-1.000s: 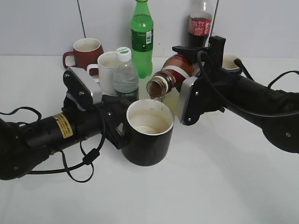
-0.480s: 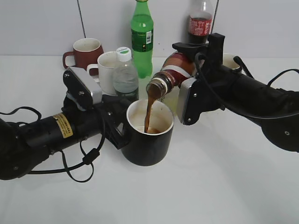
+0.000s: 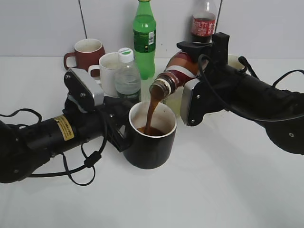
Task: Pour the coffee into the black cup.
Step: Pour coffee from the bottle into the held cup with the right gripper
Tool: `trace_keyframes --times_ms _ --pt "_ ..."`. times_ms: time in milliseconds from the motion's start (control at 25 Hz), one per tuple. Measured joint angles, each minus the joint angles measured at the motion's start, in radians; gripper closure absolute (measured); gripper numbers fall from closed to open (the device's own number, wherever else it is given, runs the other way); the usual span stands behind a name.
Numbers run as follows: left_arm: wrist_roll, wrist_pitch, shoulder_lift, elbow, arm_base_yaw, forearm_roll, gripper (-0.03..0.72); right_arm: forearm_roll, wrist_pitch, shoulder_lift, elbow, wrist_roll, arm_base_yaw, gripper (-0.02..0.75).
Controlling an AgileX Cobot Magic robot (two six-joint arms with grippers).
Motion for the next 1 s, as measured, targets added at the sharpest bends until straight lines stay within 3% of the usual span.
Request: trace_keyframes --times_ms 360,760,1000 --pt "0.000 0.001 0.000 0.000 0.000 0.000 0.645 0.022 -0.012 0.000 0.000 0.083 0.000 0.233" --pt "0.000 0.008 -0.015 0.000 0.000 -0.005 0.645 0.074 -0.012 0.000 0.000 0.556 0.000 0.233" --pt "0.000 0.006 -0.059 0.022 0.000 -0.150 0.645 0.144 -0.012 0.000 0.011 0.841 0.000 0.233"
